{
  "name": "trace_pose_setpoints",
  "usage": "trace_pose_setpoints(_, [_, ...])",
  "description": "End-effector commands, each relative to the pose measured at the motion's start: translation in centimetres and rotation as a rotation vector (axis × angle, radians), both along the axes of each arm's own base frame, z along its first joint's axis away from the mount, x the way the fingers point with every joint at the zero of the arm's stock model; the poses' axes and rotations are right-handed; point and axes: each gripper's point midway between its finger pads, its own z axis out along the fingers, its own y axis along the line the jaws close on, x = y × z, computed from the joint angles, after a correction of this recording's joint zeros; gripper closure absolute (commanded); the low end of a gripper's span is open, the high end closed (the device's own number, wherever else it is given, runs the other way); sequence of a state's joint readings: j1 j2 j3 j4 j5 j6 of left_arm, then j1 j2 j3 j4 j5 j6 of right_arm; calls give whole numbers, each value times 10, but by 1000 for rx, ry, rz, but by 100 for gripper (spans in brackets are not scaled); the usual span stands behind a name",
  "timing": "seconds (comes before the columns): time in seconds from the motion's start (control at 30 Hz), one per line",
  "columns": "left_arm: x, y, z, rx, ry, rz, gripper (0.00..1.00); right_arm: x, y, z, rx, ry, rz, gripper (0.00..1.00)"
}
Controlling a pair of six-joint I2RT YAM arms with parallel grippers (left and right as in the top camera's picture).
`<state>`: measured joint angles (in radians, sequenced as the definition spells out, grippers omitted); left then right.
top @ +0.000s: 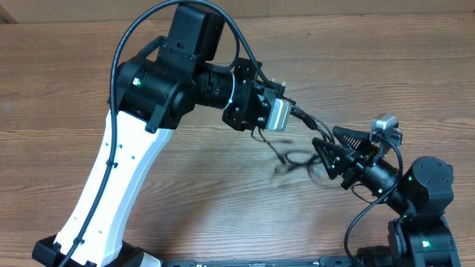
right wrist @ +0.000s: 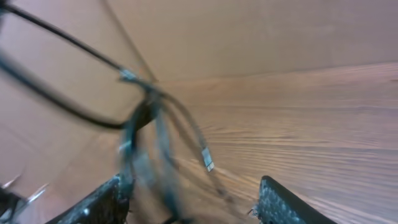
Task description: Untangle cables
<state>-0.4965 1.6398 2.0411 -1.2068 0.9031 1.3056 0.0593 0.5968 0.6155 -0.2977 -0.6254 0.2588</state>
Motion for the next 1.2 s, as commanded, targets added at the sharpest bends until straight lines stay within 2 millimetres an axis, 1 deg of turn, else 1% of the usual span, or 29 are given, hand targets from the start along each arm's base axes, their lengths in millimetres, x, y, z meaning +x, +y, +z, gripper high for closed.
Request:
trace_pose_setpoints(0.0, [-19, 2, 26, -80, -35, -66, 96, 9, -8, 9, -15, -25, -55, 44])
trace_pose_setpoints(0.07, [-20, 1, 27, -88, -32, -75, 96, 12, -8, 4, -17, -5, -55, 55])
trace_pose_setpoints(0.1, [-20, 1, 27, -88, -32, -74, 96, 13, -5, 1, -14, 13, -38, 75])
trace_pose_setpoints(0.17, [-20, 2, 27, -84, -30, -71, 96, 13, -2, -2, -9, 28, -14, 93])
trace_pose_setpoints(0.2, [-19, 2, 25, -78, -27, -65, 96, 13, 0, -3, -3, 35, -4, 96])
trace_pose_setpoints(0.3, [-18, 4, 21, -55, -17, -47, 96, 13, 0, -1, 0, 27, -5, 96])
trace_pose_setpoints(0.47, [-27, 11, 7, 2, 71, -35, 96, 19, -1, 28, 74, -55, -23, 96])
trace_pose_setpoints(0.63, [-39, 23, -14, 105, 175, 1, 96, 28, -10, 49, 150, -97, -96, 96])
trace_pose_setpoints(0.67, [-40, 30, -24, 161, 201, 27, 96, 28, -10, 56, 177, -108, -95, 96])
trace_pose_setpoints(0.7, [-41, 34, -29, 193, 214, 42, 96, 27, -10, 59, 194, -110, -96, 96])
trace_pose_setpoints(0.73, [-44, 44, -41, 269, 239, 77, 96, 27, -10, 67, 231, -122, -94, 96])
trace_pose_setpoints(0.87, [-44, 59, -56, 377, 279, 146, 96, 26, -10, 77, 266, -144, -92, 96])
trace_pose_setpoints(0.9, [-40, 66, -62, 422, 309, 213, 96, 26, -10, 80, 269, -153, -90, 96])
trace_pose_setpoints(0.97, [-36, 70, -66, 449, 326, 267, 96, 26, -10, 80, 269, -156, -90, 96])
trace_pose_setpoints(1.0, [-35, 71, -66, 452, 330, 277, 88, 26, -10, 80, 269, -156, -90, 96])
trace_pose_setpoints(1.03, [-35, 71, -66, 449, 332, 280, 61, 26, -10, 80, 266, -158, -90, 96])
trace_pose_setpoints(1.07, [-34, 70, -65, 445, 331, 280, 23, 26, -10, 80, 265, -158, -90, 96])
trace_pose_setpoints(1.1, [-34, 69, -65, 442, 331, 278, 0, 26, -10, 80, 259, -163, -90, 96])
trace_pose_setpoints(1.17, [-33, 67, -63, 424, 327, 271, 0, 26, -10, 80, 244, -175, -88, 96])
